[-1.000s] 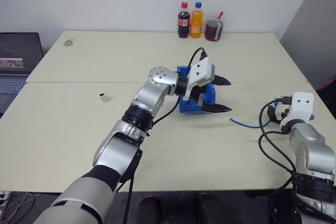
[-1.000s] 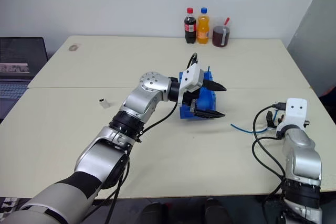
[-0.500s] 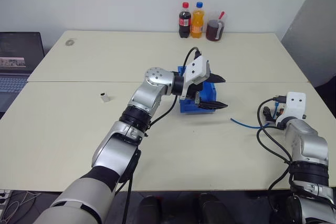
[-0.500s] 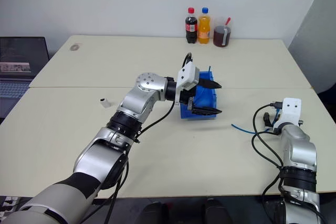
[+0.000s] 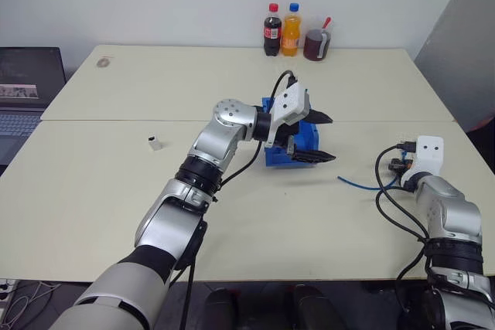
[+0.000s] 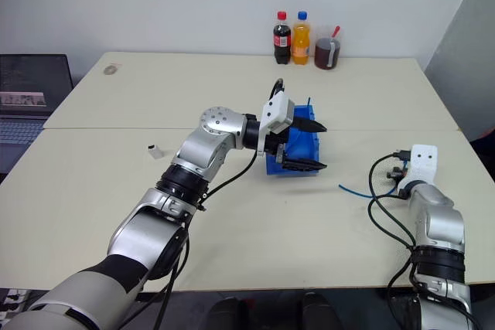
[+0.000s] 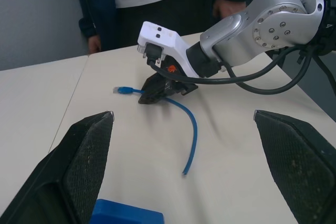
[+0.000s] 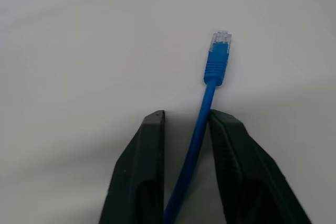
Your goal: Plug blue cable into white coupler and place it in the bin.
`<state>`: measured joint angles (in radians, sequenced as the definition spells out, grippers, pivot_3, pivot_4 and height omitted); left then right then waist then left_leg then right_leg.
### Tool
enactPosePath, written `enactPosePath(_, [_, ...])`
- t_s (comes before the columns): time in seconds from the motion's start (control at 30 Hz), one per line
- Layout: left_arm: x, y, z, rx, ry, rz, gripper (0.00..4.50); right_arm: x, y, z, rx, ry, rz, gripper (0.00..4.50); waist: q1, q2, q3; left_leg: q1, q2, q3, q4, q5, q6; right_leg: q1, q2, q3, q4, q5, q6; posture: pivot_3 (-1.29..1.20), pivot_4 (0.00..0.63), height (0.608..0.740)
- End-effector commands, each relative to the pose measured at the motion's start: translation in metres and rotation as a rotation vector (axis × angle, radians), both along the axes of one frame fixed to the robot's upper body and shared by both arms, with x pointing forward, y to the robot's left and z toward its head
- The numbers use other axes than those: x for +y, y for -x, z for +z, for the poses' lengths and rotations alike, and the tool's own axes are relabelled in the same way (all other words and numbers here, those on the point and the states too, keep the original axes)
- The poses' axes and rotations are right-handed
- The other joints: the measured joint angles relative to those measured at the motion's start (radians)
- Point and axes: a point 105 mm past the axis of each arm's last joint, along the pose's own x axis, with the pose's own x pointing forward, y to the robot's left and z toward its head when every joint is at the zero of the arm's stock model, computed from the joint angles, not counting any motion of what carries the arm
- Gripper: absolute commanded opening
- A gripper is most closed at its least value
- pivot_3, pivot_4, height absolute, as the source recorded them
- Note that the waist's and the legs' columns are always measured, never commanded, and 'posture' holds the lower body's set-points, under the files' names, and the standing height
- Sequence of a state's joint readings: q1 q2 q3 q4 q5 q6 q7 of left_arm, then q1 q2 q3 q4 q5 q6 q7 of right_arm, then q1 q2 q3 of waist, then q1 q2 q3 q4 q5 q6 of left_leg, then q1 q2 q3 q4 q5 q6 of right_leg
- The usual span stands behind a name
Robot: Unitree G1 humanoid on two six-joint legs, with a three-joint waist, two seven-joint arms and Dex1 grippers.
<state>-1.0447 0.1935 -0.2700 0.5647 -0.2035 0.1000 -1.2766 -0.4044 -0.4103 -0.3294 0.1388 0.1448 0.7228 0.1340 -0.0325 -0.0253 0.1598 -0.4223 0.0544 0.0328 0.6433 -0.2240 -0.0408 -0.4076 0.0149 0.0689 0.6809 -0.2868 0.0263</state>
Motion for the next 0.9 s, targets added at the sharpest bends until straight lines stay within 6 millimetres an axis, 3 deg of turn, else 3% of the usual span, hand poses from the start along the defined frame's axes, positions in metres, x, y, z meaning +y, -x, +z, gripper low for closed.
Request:
enactPosePath(0.03, [-0.001, 0.006, 0.009, -0.046, 0.021, -0.025, 4.5, -0.004, 0.003, 0.005, -0.016, 0.03, 0.002, 0.07, 0.0, 0.0, 0.0, 0.0, 0.0, 0.0, 0.0, 0.0, 0.0, 0.0, 0.0, 0.0, 0.0, 0.0, 0.0, 0.0, 0.15, 0.74])
enactPosePath(0.3, [-0.001, 0.016, 0.006, -0.028, 0.015, -0.064, 4.5, -0.004, 0.008, -0.001, -0.009, 0.056, 0.017, 0.01, 0.0, 0.0, 0.0, 0.0, 0.0, 0.0, 0.001, 0.0, 0.0, 0.001, 0.0, 0.0, 0.0, 0.0, -0.001, 0.0, 0.15, 0.74])
enactPosePath(0.4, [0.008, 0.018, 0.007, -0.035, 0.015, -0.073, 4.5, 0.001, 0.012, 0.016, -0.053, 0.106, 0.104, 0.01, 0.001, 0.0, 0.0, 0.0, 0.0, -0.001, 0.001, 0.0, 0.0, 0.001, 0.0, 0.0, 0.0, 0.0, 0.0, 0.0, 0.15, 0.74])
enactPosePath(0.53, [0.036, 0.014, 0.009, -0.055, 0.02, -0.041, 4.5, 0.007, 0.025, 0.043, -0.075, 0.187, 0.296, 0.01, -0.001, 0.004, 0.001, 0.0, 0.0, 0.0, 0.001, 0.0, 0.0, 0.001, 0.0, 0.0, 0.0, 0.0, 0.0, 0.0, 0.15, 0.74])
enactPosePath(0.6, [0.059, 0.008, 0.004, -0.064, -0.007, 0.023, 4.5, 0.022, 0.034, 0.059, -0.076, 0.208, 0.471, 0.01, -0.005, 0.004, 0.001, 0.001, 0.0, 0.0, 0.001, 0.0, 0.0, 0.001, 0.0, 0.001, 0.0, 0.0, 0.0, 0.0, 0.15, 0.74])
enactPosePath(0.7, [0.097, 0.01, -0.006, -0.048, -0.054, 0.113, 4.5, 0.067, 0.044, 0.073, -0.073, 0.211, 0.791, 0.01, -0.022, 0.006, 0.002, 0.004, 0.001, 0.0, 0.0, 0.0, 0.0, 0.002, 0.001, 0.002, 0.002, -0.001, 0.002, 0.0, 0.15, 0.74])
enactPosePath(0.8, [0.13, 0.028, -0.017, 0.012, -0.056, 0.184, 4.5, 0.124, 0.053, 0.076, -0.057, 0.147, 1.104, 0.01, -0.037, 0.004, 0.002, 0.006, 0.007, -0.001, 0.001, 0.0, 0.0, 0.003, 0.006, 0.001, 0.002, -0.001, 0.001, 0.0, 0.15, 0.74])
enactPosePath(0.9, [0.147, 0.054, -0.026, 0.053, -0.028, 0.25, 4.5, 0.158, 0.054, 0.069, -0.046, 0.15, 1.263, 0.01, -0.042, 0.003, 0.003, 0.005, 0.008, -0.002, 0.001, 0.0, 0.0, 0.003, 0.007, 0.001, 0.002, -0.001, 0.001, 0.0, 0.15, 0.74])
